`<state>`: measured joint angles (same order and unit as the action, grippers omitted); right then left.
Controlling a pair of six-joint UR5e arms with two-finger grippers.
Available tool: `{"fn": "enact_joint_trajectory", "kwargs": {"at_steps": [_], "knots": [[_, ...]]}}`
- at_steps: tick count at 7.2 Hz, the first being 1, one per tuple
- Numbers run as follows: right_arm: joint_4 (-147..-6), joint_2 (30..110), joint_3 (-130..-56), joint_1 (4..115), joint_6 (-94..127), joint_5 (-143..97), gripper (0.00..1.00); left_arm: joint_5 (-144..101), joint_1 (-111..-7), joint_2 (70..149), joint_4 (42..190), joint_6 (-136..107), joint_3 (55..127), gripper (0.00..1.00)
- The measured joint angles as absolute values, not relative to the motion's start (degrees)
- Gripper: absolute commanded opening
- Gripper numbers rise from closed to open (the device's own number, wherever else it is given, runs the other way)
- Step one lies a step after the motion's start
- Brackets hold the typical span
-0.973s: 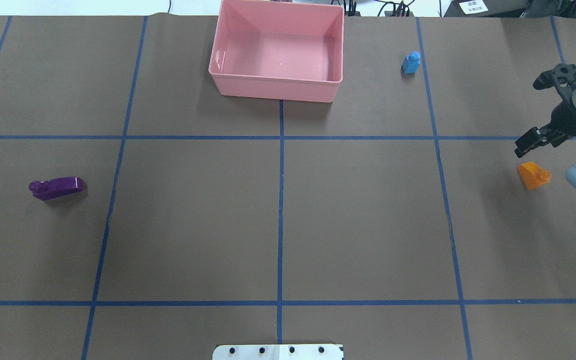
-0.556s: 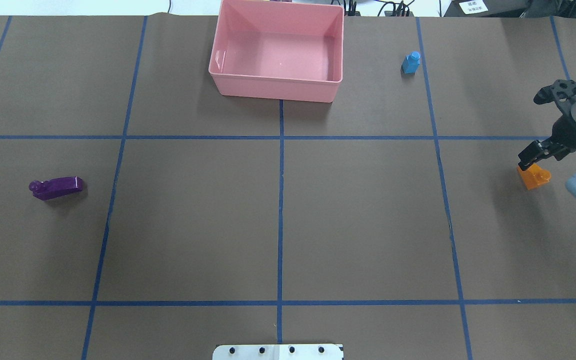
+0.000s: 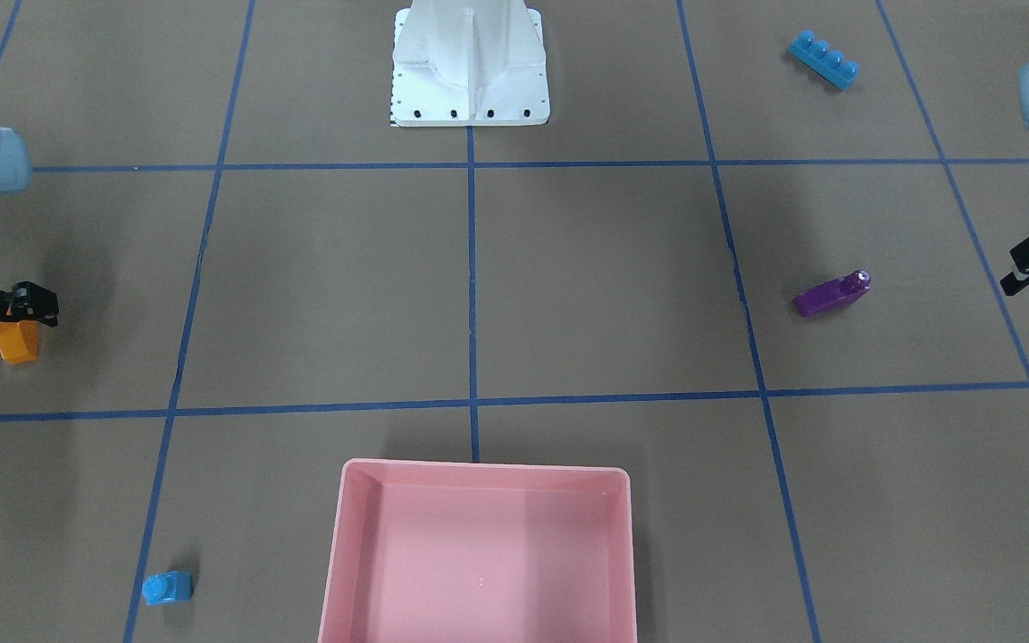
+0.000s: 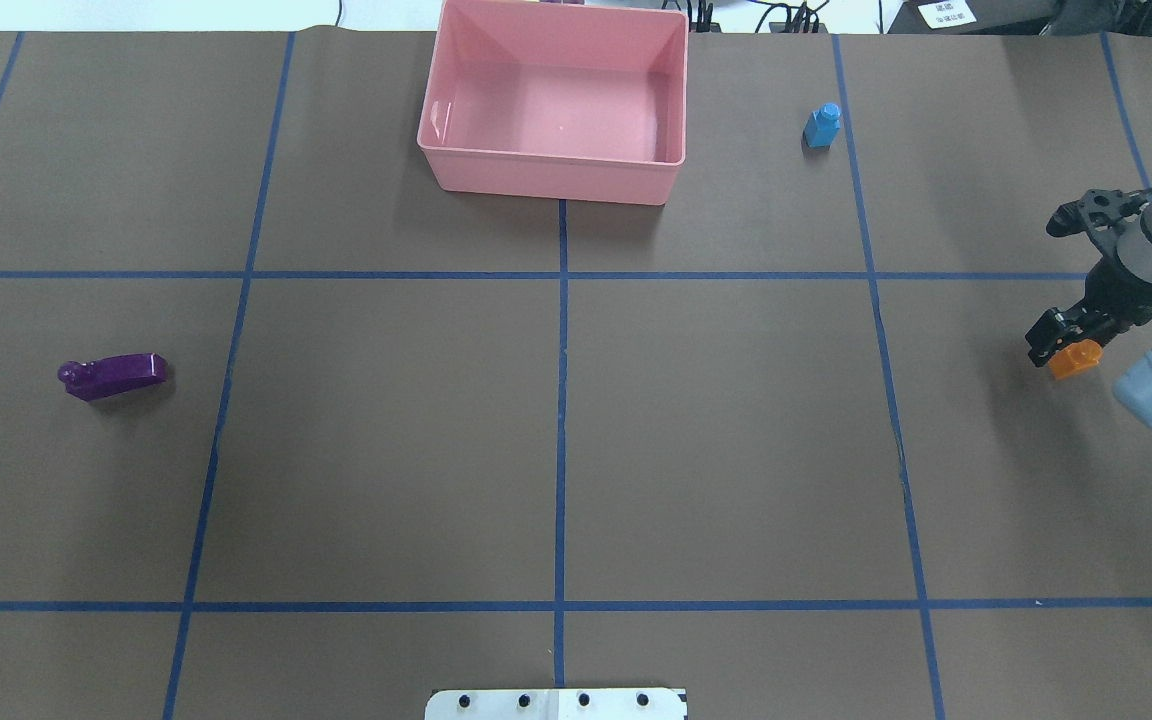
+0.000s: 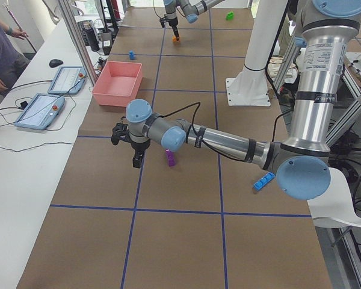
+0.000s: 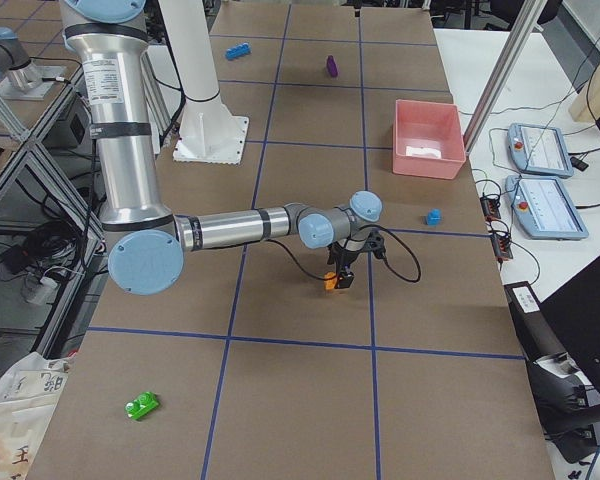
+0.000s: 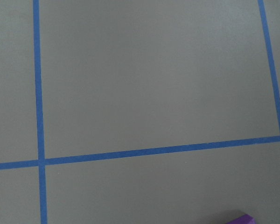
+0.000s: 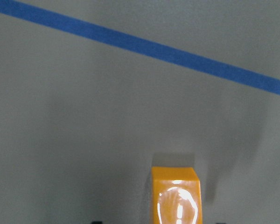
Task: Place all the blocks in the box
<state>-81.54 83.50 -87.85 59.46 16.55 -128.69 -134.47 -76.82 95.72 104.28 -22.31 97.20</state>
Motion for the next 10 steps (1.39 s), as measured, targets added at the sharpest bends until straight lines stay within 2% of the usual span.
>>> {"fn": "enact_joint_trajectory", "kwargs": {"at_steps": [1, 2, 6, 10], "knots": [[-81.6, 83.6, -87.6, 59.5, 16.5, -128.6, 0.14, -134.5, -76.8, 95.8, 104.4, -22.5, 97.4, 1.00], [-81.6, 83.7, -87.5, 59.5, 16.5, -128.6, 0.00, -134.5, -76.8, 95.8, 104.4, -22.5, 97.5, 1.00], [-82.4, 83.6, -90.0, 61.4, 16.5, -129.0, 0.00, -133.6, -72.0, 97.5, 104.3, -22.4, 97.8, 0.99], [-99.7, 79.7, -103.1, 65.9, 18.9, -132.1, 0.00, -129.0, -64.5, 96.5, 104.3, -9.2, 102.4, 0.99]]}}
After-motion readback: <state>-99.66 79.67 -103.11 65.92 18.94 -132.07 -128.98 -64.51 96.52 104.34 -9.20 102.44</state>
